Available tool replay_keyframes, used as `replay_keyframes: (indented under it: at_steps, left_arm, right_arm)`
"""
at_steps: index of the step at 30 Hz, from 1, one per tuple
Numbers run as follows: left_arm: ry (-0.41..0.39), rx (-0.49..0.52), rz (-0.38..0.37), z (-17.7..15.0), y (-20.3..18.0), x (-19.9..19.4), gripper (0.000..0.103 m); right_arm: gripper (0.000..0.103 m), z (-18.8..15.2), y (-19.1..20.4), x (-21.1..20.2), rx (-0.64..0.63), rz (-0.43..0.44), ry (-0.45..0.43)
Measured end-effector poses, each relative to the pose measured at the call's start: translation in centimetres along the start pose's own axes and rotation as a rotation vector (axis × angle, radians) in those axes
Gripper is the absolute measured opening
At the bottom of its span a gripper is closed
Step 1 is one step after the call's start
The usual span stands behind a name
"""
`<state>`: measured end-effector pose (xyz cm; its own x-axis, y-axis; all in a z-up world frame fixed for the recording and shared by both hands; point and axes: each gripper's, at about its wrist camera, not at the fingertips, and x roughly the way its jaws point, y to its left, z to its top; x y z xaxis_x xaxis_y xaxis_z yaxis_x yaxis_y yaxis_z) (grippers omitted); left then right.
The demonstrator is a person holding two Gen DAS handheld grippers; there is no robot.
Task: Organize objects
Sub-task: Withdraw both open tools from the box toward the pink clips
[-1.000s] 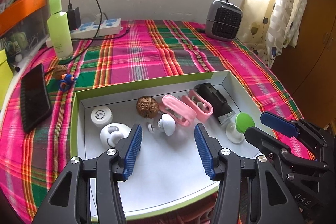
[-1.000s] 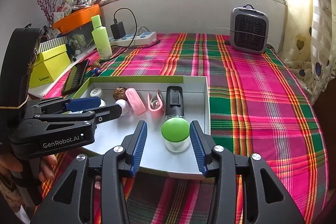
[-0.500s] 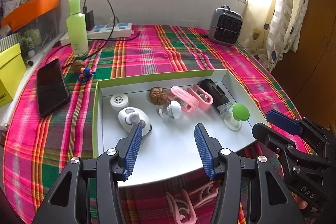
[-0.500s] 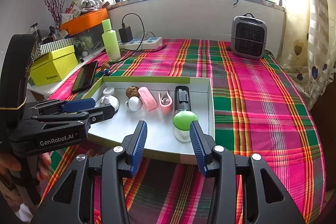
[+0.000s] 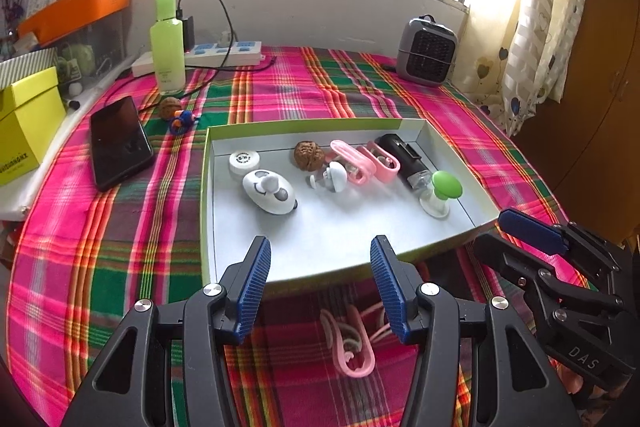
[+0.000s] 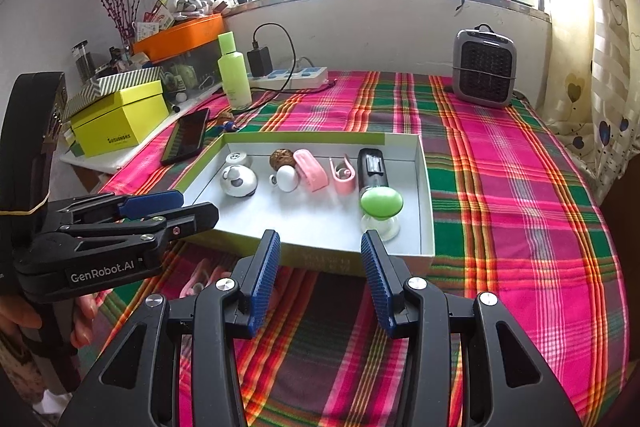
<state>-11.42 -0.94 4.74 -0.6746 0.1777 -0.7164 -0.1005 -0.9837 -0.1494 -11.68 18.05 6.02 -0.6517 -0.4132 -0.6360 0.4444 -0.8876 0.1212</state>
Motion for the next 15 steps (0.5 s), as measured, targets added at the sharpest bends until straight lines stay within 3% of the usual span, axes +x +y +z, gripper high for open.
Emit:
replay_keyframes:
  at_steps: [15]
  left_arm:
    - [0.032, -0.049, -0.040, -3.1, 1.7, -1.5, 0.051]
  right_arm:
    - [0.044, -2.2, 1.2, 1.2, -0.031, 0.047, 0.088]
